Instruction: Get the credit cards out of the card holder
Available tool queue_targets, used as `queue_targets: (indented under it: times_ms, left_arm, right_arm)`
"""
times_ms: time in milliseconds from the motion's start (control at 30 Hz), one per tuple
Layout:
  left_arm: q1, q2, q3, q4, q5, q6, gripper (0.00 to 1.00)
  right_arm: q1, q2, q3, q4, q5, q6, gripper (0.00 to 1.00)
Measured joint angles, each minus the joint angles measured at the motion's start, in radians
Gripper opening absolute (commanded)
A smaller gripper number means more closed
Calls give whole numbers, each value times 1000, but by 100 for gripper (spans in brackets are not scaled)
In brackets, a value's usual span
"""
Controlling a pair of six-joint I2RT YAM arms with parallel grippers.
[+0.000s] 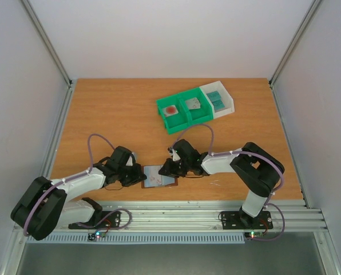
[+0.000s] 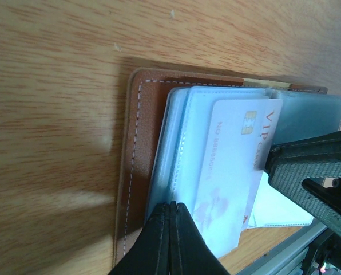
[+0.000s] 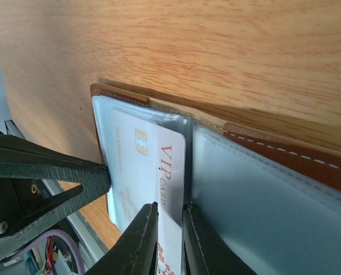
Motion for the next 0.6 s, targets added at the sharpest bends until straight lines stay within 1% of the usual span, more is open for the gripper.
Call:
queue_targets:
  times_ms: [300, 500, 600]
  left_arm:
    - [0, 0, 0, 0, 0, 0, 0]
    - [0, 0, 0, 0, 0, 0, 0]
    - [0, 0, 0, 1, 0, 0, 0]
  right_arm:
    - [0, 21, -5, 27, -10, 14, 15]
    - [0, 24, -5, 28, -10, 14, 12]
    - [0, 29, -5, 32, -14, 16, 7]
